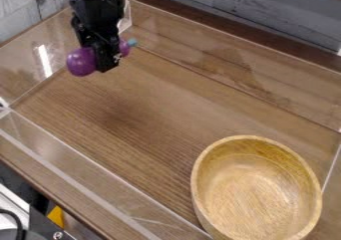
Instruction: Put the purple eggplant in the brown bowl
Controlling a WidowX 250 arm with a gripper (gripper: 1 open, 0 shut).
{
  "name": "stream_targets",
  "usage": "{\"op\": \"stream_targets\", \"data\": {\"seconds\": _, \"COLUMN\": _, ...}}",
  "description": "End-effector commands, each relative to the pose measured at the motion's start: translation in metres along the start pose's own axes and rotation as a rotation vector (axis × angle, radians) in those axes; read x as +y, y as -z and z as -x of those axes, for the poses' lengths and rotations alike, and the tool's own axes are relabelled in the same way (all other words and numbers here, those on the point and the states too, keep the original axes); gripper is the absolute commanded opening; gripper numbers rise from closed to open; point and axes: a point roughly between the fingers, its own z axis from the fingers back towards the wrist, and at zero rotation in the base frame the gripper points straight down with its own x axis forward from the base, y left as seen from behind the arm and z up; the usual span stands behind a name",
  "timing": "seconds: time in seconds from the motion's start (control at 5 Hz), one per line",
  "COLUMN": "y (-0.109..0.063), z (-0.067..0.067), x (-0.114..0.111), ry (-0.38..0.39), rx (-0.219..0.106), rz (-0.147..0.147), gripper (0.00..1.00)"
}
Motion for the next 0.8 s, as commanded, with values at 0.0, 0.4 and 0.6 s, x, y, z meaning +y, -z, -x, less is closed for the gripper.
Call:
{"op": "stream_targets", "data": {"seconds": 0.0, "y": -0.006, "z": -0.011, "x": 0.017, "ry": 0.017, "rx": -0.059, "rz": -0.047, "gripper": 0.00}}
{"op": "stream_targets", "data": {"seconds": 0.4, "y": 0.006, "z": -0.020, "x": 0.023, "ry": 0.020, "rx": -0.111, "rz": -0.039, "gripper": 0.00}}
{"op": "stream_targets", "data": {"seconds": 0.6, "y": 0.011, "z": -0.024, "x": 0.026, "ry": 0.019, "rx": -0.136, "rz": -0.037, "gripper": 0.00}}
